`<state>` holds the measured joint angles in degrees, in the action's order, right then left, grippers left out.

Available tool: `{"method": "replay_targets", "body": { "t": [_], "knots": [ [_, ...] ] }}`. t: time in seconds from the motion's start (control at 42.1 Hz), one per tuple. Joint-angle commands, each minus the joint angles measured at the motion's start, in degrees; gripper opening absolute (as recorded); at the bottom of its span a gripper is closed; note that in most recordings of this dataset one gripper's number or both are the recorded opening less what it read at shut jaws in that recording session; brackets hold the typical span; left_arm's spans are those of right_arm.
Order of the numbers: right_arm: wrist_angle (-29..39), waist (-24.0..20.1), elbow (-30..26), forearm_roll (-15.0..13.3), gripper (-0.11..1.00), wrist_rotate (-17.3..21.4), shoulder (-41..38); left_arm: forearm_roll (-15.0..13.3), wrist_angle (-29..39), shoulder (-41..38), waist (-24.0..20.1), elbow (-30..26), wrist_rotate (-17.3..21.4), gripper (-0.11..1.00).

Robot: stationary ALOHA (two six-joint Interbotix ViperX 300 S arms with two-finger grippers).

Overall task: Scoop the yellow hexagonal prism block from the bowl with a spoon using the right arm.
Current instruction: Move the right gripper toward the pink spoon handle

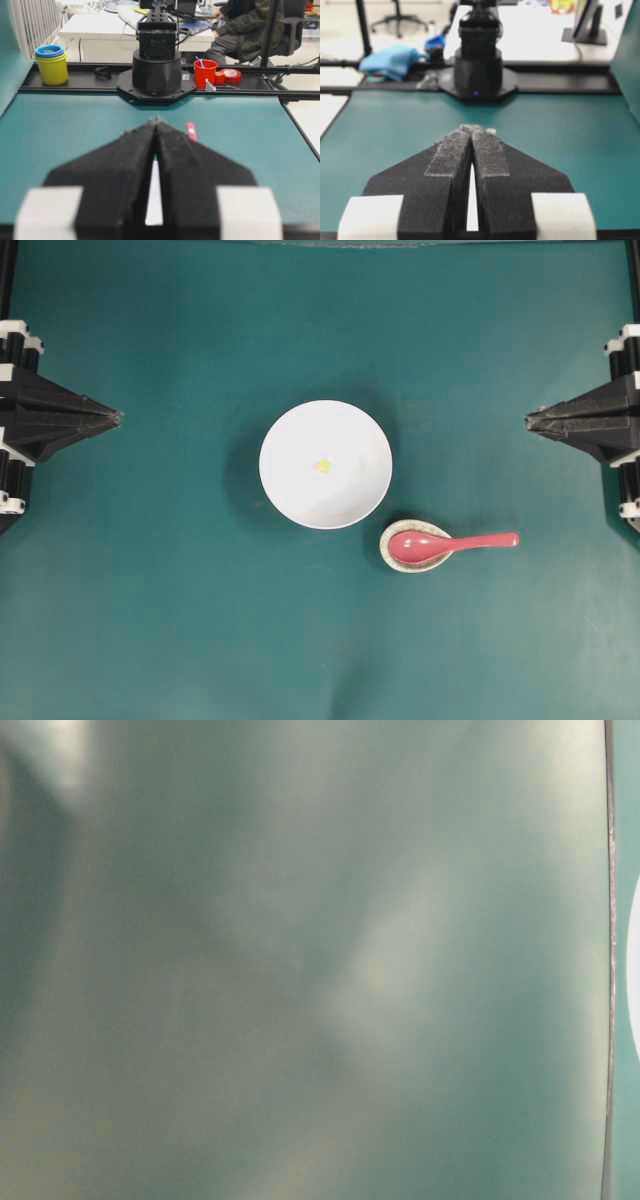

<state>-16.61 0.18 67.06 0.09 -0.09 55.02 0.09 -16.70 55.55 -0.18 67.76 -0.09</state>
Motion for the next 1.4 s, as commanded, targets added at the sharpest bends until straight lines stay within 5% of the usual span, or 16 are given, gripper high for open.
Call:
{"method": "replay_targets", "body": {
  "t": [0.0,0.452,0.689,0.808,1.379],
  "knots": [
    [-0.3,0.3,-0.7,0.0,-0.01,-0.4,-0.4,0.5,-0.4,-0.2,0.2,-0.9,-0.2,0.00],
    [0.1,0.3,-0.7,-0.1,0.03,-0.4,-0.4,0.5,-0.4,-0.1,0.2,-1.0,-0.1,0.00],
    [-0.2,0.3,-0.5,0.0,0.42,-0.3,-0.8,0.6,-0.4,-0.1,0.2,-0.9,-0.1,0.00],
    [-0.4,0.3,-0.2,-0.1,0.52,0.1,-2.2,0.6,-0.4,-0.1,0.2,-0.9,-0.1,0.00],
    [-12.7,-1.5,4.4,2.4,0.53,3.4,-19.1,0.6,-0.4,-0.1,0.2,-0.9,0.2,0.00]
  ]
}}
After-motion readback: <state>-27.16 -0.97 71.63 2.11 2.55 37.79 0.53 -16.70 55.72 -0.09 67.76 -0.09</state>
